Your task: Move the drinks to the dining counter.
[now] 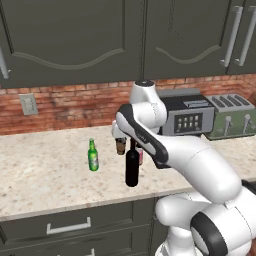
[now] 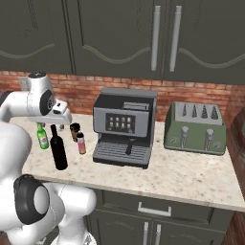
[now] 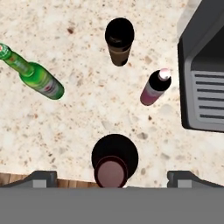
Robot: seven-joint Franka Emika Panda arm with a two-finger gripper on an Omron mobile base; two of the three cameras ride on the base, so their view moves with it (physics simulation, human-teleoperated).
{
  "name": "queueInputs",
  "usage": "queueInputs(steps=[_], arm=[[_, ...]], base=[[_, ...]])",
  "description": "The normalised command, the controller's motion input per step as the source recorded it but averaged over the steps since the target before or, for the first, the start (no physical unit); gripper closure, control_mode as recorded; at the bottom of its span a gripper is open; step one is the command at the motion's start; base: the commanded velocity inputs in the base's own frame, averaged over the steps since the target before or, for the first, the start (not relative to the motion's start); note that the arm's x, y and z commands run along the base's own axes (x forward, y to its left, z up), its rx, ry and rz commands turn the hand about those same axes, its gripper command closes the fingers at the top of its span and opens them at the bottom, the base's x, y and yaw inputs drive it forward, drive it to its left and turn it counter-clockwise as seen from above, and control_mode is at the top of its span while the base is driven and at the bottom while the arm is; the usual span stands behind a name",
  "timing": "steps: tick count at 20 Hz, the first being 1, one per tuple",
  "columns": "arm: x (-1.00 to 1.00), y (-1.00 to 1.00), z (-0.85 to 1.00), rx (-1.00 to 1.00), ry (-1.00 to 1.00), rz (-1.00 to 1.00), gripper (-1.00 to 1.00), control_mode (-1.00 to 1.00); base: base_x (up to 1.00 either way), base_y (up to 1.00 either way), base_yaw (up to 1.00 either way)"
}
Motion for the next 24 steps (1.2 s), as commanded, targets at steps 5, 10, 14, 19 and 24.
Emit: queueInputs(steps=[5,10,14,19,24], arm=[[0.03,0.0,0.0,0.0,0.0,0.0,-1.0,-1.0],[0.0,0.0,-0.09,0.0,0.0,0.0,-1.0,-1.0],[0.0,0.0,-0.19,0.0,0.0,0.0,-1.0,-1.0],[0.0,0.0,-0.16,0.0,0.0,0.0,-1.0,-1.0],[0.0,0.0,-0.06,0.0,0.0,0.0,1.0,-1.0]], base=[[0.0,0.0,0.0],[0.0,0.0,0.0],[0.0,0.0,0.0],[0.0,0.0,0.0],[0.0,0.0,0.0]])
